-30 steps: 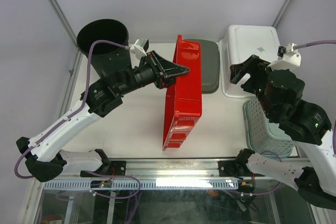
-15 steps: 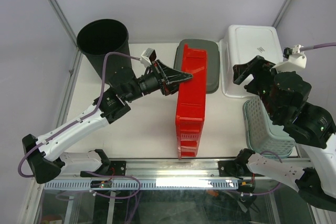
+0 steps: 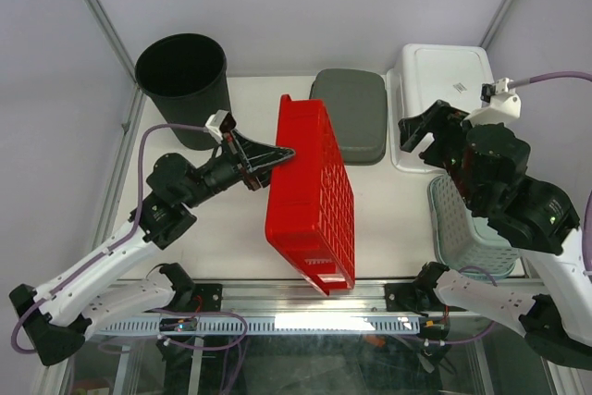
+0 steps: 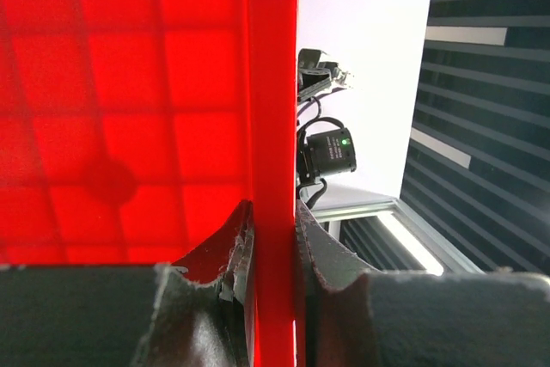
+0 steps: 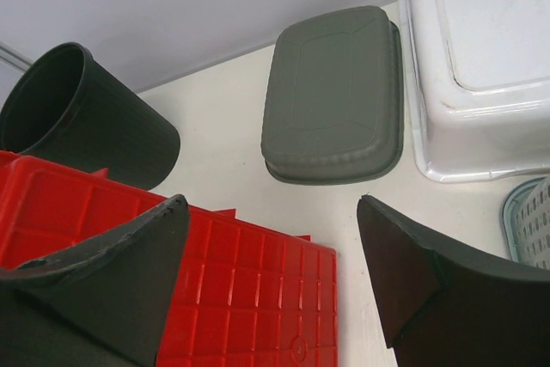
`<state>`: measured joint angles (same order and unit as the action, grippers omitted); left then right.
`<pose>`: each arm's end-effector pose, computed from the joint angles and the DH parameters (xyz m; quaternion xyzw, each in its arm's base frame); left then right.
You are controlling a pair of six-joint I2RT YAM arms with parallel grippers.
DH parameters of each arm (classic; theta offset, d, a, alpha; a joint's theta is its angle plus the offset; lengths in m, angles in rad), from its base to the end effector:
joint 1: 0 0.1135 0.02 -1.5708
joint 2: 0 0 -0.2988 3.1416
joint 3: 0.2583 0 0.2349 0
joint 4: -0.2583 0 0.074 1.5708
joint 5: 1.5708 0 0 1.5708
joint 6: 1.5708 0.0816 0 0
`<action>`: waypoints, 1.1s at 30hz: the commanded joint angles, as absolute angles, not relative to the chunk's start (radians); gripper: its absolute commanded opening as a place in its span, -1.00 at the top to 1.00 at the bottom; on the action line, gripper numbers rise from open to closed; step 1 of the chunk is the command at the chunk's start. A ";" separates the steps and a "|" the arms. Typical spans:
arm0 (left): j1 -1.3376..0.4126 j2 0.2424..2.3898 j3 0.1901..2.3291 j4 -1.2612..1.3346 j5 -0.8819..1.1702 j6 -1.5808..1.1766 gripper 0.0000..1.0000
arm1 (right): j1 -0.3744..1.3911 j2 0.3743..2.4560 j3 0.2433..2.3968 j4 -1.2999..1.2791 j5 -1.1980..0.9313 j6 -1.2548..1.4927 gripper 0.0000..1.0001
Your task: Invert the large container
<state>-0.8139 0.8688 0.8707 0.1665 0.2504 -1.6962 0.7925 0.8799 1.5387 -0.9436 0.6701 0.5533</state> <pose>0.1260 -0.1629 0.4277 -0.1870 0.6195 -0.7456 0.1588 0.1097 0.0391 0.4915 0.1056 0.7739 0.1471 0.6068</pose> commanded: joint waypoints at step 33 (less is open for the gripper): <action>-0.378 1.005 0.813 -0.330 0.878 -0.980 1.00 | 0.792 0.849 1.358 -0.901 0.597 0.625 -0.67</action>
